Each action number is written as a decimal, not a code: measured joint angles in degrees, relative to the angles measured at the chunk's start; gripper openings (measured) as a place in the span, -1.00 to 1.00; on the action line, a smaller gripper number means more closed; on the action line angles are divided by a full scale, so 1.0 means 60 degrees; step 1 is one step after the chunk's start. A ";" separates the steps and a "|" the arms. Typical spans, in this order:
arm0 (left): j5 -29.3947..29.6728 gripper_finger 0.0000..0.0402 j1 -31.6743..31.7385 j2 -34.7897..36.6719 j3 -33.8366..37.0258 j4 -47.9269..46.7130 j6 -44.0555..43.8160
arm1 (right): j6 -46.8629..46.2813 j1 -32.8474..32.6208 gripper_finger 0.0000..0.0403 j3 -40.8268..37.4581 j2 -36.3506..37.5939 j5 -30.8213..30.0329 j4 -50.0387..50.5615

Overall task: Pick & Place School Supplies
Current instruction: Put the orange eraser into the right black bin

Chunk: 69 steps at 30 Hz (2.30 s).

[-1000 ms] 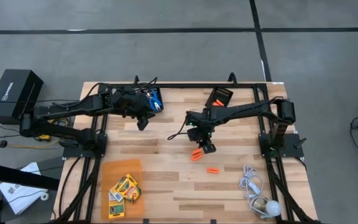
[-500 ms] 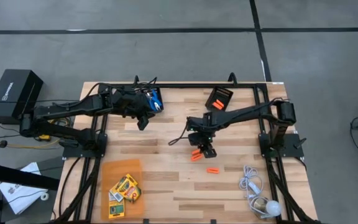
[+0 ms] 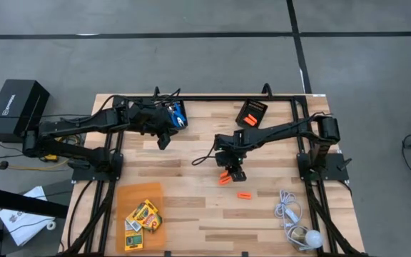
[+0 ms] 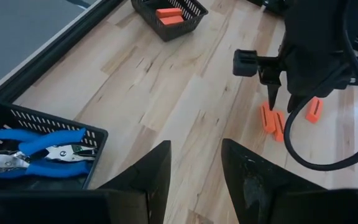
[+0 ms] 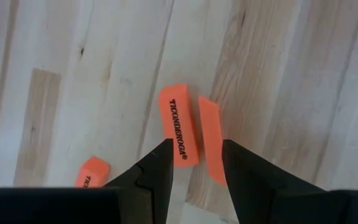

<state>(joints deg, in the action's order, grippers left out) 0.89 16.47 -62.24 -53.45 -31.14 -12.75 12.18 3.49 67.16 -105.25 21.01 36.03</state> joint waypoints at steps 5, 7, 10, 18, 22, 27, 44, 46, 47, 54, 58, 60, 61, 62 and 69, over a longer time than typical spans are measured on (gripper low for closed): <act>0.0000 -0.31 0.0000 0.0000 0.0000 0.0004 -0.0004 | -0.0190 -0.0015 -0.31 0.0000 0.0000 0.0014 0.0022; 0.0000 -0.31 0.0000 0.0000 0.0000 0.0003 -0.0017 | -0.0271 -0.0015 -0.24 0.0000 0.0000 -0.0024 0.0018; 0.0027 -0.31 0.0000 0.0000 -0.0004 0.0004 -0.0023 | -0.0287 -0.0015 -0.10 0.0000 0.0000 -0.0088 0.0018; 0.0046 -0.31 0.0000 0.0000 -0.0004 0.0002 -0.0024 | -0.0130 -0.0015 0.16 0.0000 0.0000 -0.0242 -0.0062; 0.0051 -0.31 0.0000 -0.0004 -0.0004 0.0000 -0.0018 | -0.0155 -0.0015 0.12 0.0006 -0.0270 -0.0265 -0.0331; 0.0058 -0.31 0.0000 -0.0004 -0.0007 -0.0007 -0.0015 | -0.0196 -0.0033 0.04 0.0004 -0.0838 -0.0256 -0.0332; 0.0071 -0.31 0.0000 -0.0006 -0.0007 -0.0029 0.0047 | -0.0101 0.0055 -0.89 0.0022 -0.0951 -0.0152 -0.0677; 0.0070 -0.31 0.0000 -0.0006 -0.0007 -0.0033 0.0047 | -0.0043 0.0066 -0.88 0.0022 -0.0951 -0.0163 -0.0688; 0.0069 -0.31 0.0000 -0.0004 -0.0007 -0.0033 0.0047 | -0.0032 0.0071 -0.89 0.0022 -0.0951 -0.0157 -0.0688; 0.0196 -0.31 0.0000 -0.0007 -0.0007 -0.0026 0.0049 | -0.0281 0.0346 -0.92 0.0139 -0.0878 -0.0297 -0.0628; 0.0293 -0.32 0.0000 -0.0007 -0.0007 -0.0025 0.0062 | -0.0356 0.0723 -0.92 0.0463 -0.0624 -0.0399 -0.0004; 0.0394 -0.32 0.0000 -0.0007 -0.0007 -0.0025 0.0069 | -0.0316 0.0961 -0.93 0.0612 -0.0471 -0.0560 0.0070; 0.0401 -0.32 0.0000 -0.0007 -0.0007 -0.0022 0.0069 | -0.0275 0.1111 -0.93 0.0628 -0.0342 -0.0694 0.0381; 0.0413 -0.32 0.0000 -0.0007 -0.0007 -0.0022 0.0075 | -0.0261 0.1282 -0.93 0.0680 -0.0236 -0.0813 0.0601; 0.0634 -0.33 0.0000 -0.0011 0.0211 0.0127 0.0062 | -0.0281 0.3075 -0.93 0.0747 0.0793 -0.1865 0.1708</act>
<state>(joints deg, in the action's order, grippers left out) 4.69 16.47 -62.30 -52.19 -30.37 -12.38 10.50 21.94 71.64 -100.49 9.82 46.28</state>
